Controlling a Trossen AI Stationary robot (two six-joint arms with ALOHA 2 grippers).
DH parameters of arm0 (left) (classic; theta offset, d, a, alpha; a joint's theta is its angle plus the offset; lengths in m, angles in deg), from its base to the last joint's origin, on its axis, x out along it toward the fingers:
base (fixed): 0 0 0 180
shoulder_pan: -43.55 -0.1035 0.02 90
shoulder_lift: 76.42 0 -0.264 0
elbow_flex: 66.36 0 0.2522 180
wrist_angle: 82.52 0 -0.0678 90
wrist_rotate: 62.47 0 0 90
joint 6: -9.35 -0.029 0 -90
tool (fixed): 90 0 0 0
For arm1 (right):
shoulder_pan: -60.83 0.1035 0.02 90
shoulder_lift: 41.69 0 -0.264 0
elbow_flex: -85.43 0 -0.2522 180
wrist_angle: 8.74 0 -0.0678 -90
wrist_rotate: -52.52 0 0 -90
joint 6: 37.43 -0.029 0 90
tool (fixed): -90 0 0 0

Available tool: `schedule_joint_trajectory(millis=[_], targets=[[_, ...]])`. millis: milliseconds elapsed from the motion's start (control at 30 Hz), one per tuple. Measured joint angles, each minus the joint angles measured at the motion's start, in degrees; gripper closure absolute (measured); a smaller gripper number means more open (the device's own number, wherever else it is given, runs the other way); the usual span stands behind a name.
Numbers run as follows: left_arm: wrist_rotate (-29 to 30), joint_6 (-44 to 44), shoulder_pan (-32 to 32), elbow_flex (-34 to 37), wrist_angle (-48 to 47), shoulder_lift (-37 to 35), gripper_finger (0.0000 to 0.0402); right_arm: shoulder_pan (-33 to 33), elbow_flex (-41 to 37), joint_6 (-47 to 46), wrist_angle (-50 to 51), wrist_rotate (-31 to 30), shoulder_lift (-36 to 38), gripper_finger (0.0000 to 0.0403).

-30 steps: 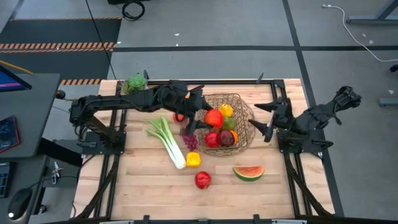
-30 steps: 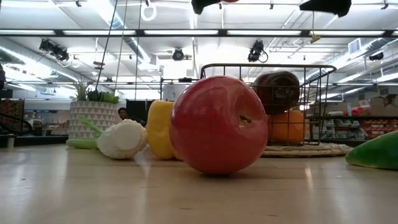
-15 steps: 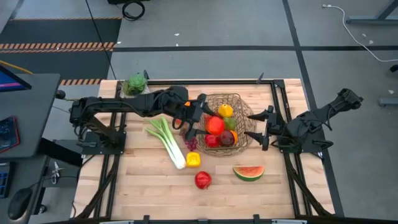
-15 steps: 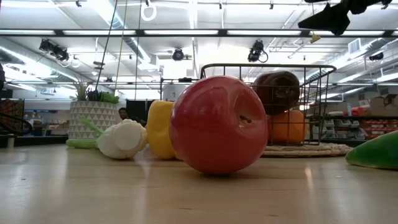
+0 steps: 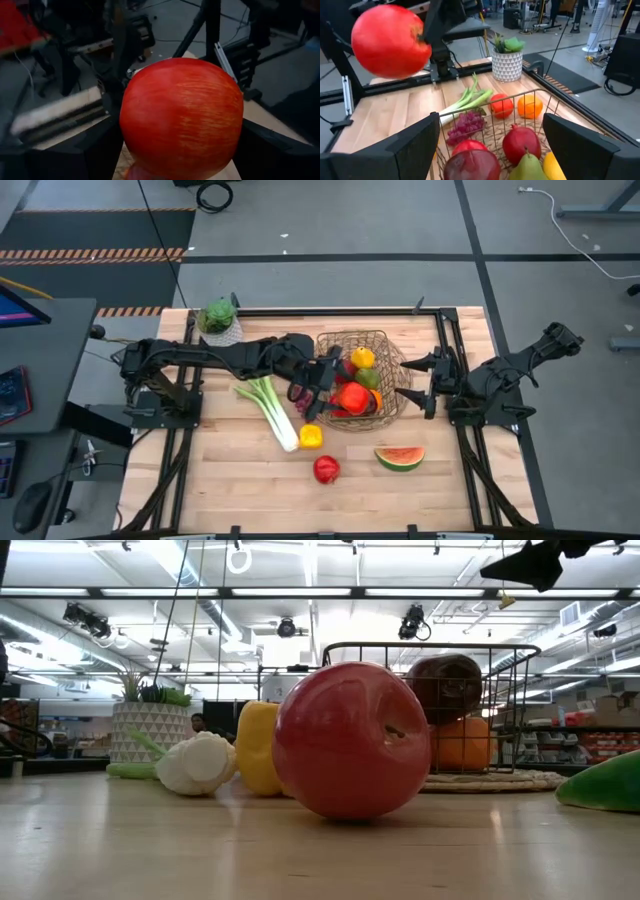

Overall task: Build produce basket
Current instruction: Put the apple into the wire basket

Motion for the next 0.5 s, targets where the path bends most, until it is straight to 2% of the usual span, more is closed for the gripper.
schedule_joint_trajectory(millis=[100, 333, 500], targets=[[0.0, -9.7, -0.8, 0.0, -1.1, 0.0, 0.0083, -0.3, 0.0, 1.2, 0.0, 0.0, -0.1, 0.0045], [1.3, -44.2, -2.7, 0.0, -3.7, 0.0, 0.0083, -2.1, 0.0, 3.7, -0.6, -4.0, -0.2, 0.0045], [2.1, -58.5, -3.3, 0.0, -3.6, 0.0, 0.0083, -2.8, 0.0, 4.9, -2.1, -4.1, -0.2, 0.0045]])
